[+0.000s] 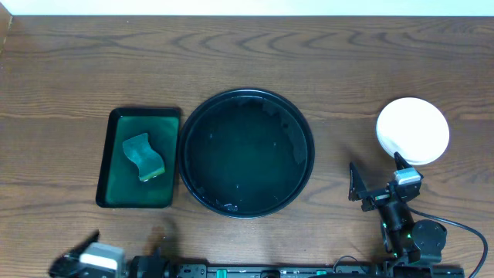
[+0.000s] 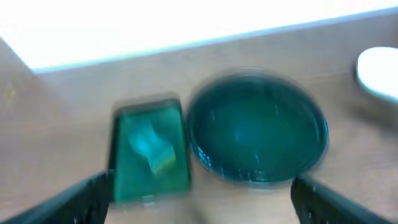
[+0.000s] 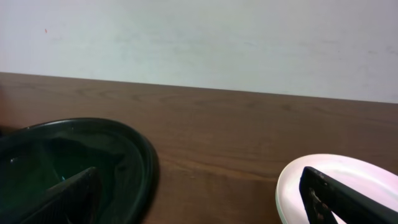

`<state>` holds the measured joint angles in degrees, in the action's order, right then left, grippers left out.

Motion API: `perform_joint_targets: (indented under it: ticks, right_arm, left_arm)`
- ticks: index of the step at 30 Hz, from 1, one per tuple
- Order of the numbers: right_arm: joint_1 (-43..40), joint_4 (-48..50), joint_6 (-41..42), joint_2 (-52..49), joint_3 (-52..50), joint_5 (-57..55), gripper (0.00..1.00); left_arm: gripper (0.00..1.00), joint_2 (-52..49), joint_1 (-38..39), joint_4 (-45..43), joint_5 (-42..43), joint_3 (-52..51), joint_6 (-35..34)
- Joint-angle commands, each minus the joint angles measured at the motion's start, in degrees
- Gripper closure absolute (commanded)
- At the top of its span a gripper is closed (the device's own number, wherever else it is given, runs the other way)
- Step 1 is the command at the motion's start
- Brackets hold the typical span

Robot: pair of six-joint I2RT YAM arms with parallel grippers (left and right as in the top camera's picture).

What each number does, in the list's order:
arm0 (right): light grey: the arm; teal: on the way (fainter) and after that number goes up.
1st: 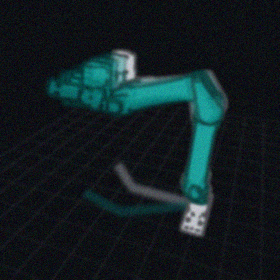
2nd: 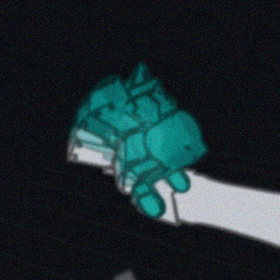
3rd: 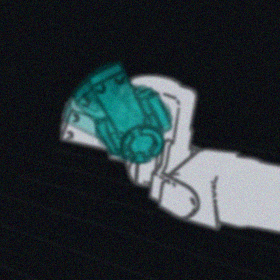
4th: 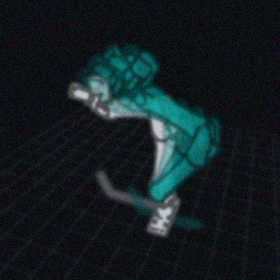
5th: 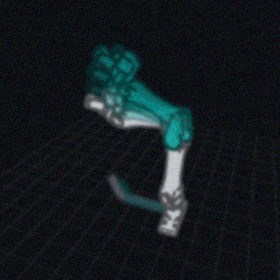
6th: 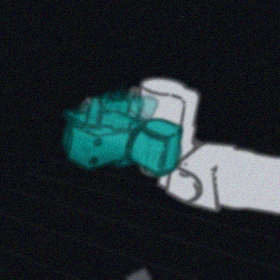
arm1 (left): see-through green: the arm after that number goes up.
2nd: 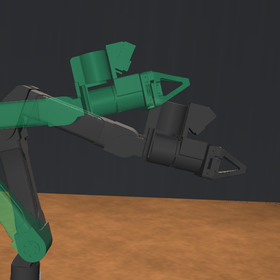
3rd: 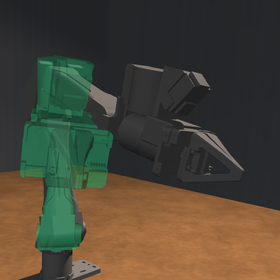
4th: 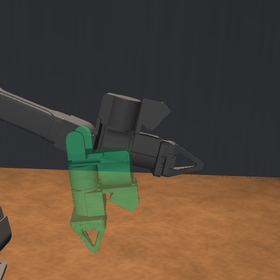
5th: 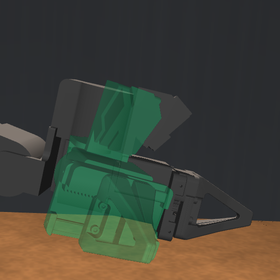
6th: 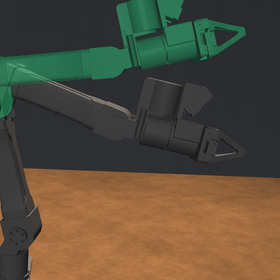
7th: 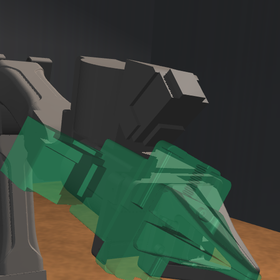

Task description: Clean dirty plates on tray and stack at the side

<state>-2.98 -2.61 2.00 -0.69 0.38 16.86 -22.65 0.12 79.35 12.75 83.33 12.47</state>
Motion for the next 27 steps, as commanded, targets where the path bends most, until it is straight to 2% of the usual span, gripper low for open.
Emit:
perform_joint_targets:
  ticks: [1, 8, 12, 16, 27]
  right_arm:
    - [-0.3, -0.3, 0.7, 0.4, -0.1, -0.5, 0.01]
    - [-0.3, -0.3, 0.7, 0.4, -0.1, -0.5, 0.01]
    - [-0.3, -0.3, 0.7, 0.4, -0.1, -0.5, 0.01]
    - [-0.3, -0.3, 0.7, 0.4, -0.1, -0.5, 0.01]
    - [-0.3, -0.3, 0.7, 0.4, -0.1, -0.5, 0.01]
  left_arm:
    - [0.07, 0.0, 0.2, -8.3, -0.7, -1.7, 0.8]
    - [0.07, 3.8, 0.2, -37.4, -0.4, -13.3, 0.8]
    - [0.07, 8.8, 0.2, -54.0, 0.4, -24.4, 0.8]
    - [0.07, 13.7, 0.2, -66.8, 0.8, -35.9, 0.8]
    - [0.07, 22.2, 0.1, -85.1, 1.4, -58.7, 0.8]
